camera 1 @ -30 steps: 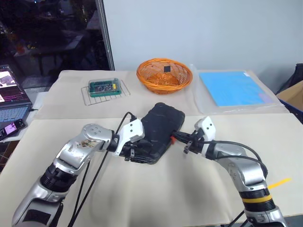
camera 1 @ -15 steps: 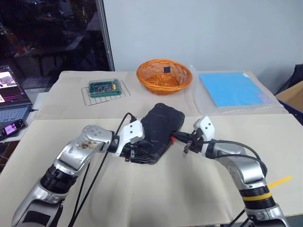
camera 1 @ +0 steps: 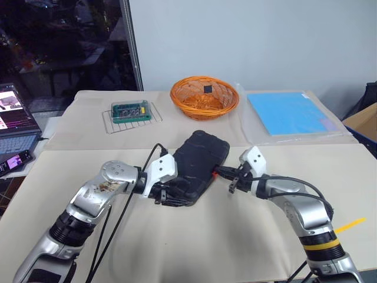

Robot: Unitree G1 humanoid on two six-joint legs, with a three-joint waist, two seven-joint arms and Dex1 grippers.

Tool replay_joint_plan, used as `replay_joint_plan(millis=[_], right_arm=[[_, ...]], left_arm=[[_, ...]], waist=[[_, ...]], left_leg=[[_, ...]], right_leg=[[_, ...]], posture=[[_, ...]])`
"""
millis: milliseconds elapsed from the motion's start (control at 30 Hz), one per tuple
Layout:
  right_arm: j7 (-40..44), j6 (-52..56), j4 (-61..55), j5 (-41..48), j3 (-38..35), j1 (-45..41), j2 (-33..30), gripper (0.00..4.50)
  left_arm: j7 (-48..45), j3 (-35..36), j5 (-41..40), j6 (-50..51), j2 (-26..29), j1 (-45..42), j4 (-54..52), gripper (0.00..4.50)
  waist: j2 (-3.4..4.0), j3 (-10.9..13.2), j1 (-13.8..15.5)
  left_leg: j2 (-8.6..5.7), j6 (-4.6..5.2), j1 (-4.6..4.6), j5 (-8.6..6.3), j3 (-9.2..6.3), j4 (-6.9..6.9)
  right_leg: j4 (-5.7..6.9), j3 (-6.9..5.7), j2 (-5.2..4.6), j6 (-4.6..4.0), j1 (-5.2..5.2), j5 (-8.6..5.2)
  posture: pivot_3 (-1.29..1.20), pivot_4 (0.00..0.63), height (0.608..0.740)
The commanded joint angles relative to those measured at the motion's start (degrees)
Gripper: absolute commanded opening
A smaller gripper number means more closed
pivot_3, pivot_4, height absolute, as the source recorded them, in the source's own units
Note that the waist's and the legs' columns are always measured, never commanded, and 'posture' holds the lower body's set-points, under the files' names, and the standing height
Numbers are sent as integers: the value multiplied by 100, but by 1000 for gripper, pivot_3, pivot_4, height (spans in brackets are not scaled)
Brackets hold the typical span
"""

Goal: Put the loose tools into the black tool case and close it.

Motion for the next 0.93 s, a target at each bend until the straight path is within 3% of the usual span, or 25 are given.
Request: replay_joint_plan(millis=[33,67,133,300,367,533,733,933], right_arm=[[-2,-224,-148,58,-186,126,68,69],[55,-325,-306,149,-301,166,62,69],[221,-285,-789,474,-585,372,-78,605],[787,-141,-2030,1046,-1564,1532,-976,2197],[900,-210,-2275,1091,-1912,1973,-1251,2768],[1400,-351,-2939,1273,-3743,3619,-1576,4468],[1963,-831,-2953,1309,-5150,5038,-1305,4468],[2091,-1283,-2754,1113,-5311,5399,-1236,4468]], left_arm=[[68,182,-69,-255,-99,298,39,3327],[141,323,-148,-356,-193,379,5,3327],[345,741,-502,-284,-442,560,-18,3327],[185,1667,-1477,127,-255,1262,-471,4500],[264,1907,-1622,148,-190,1576,-667,4500],[489,2742,-1976,160,10,2754,-1394,4500],[534,3235,-1767,-312,89,4161,-1852,4500],[598,3217,-1669,-711,51,4615,-1867,4500]], waist=[[1,0,0],[2,1,4],[7,5,19],[9,11,95],[7,12,110],[7,14,149],[4,17,161],[13,22,147]], left_leg=[[0,-1,0,0,1,-4],[0,-2,-5,1,2,-6],[-1,-6,-26,5,2,-10],[-6,34,-111,34,3,-21],[-7,7,-114,38,2,-23],[-10,33,-118,7,5,-25],[-9,25,-94,-3,2,-20],[2,-32,-50,-27,1,-25]], right_leg=[[0,1,0,0,0,0],[1,1,-2,0,1,0],[0,0,-2,0,-11,1],[6,-5,-1,-10,-97,23],[5,-14,4,1,-96,19],[-1,-14,5,9,-95,-10],[-1,-11,0,11,-77,-52],[0,-2,-6,10,-71,-53]], posture=[[0,150,740],[0,150,740],[0,150,740],[0,150,740],[0,150,740],[0,150,740],[0,150,740],[0,150,740]])
